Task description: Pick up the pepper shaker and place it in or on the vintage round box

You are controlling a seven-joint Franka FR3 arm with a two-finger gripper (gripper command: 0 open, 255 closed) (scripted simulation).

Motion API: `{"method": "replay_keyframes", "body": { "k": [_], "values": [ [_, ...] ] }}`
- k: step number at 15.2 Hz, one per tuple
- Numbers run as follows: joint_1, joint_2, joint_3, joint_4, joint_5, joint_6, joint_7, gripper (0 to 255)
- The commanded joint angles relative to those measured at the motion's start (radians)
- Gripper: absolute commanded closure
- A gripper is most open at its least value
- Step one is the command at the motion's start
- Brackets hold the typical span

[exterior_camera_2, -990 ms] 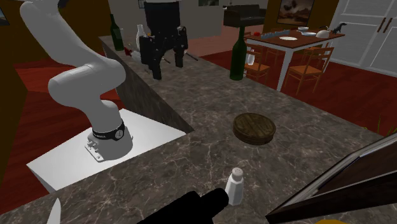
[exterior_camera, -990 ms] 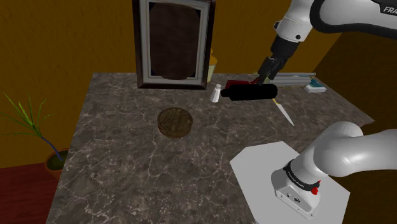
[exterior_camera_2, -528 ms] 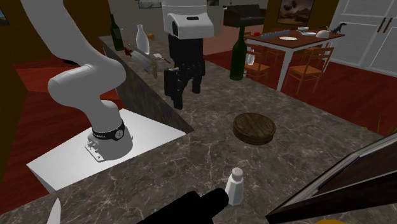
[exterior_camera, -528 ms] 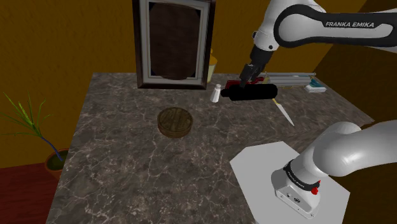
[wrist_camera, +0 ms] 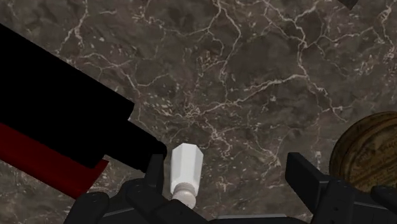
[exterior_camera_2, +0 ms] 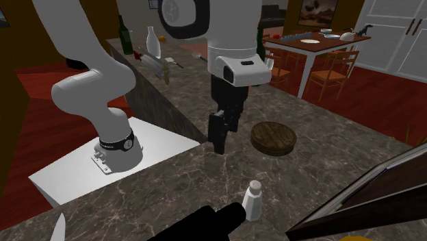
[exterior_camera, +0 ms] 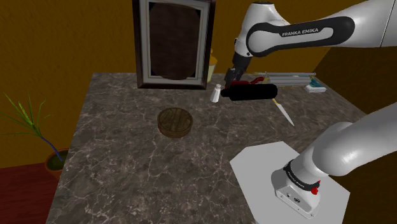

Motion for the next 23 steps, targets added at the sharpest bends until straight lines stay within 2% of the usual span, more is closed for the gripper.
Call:
{"method": "replay_keyframes", "body": {
  "k": [1,8,16,23],
  "values": [
    [-0.005,0.082,-0.001,0.039,-0.019,0.047,-0.01,0],
    [-0.015,0.329,-0.006,0.19,-0.083,0.156,-0.029,0],
    [-0.018,0.385,-0.012,0.151,-0.096,0.25,-0.022,0],
    [-0.018,0.384,-0.012,0.151,-0.096,0.25,-0.022,0]
  ]
}}
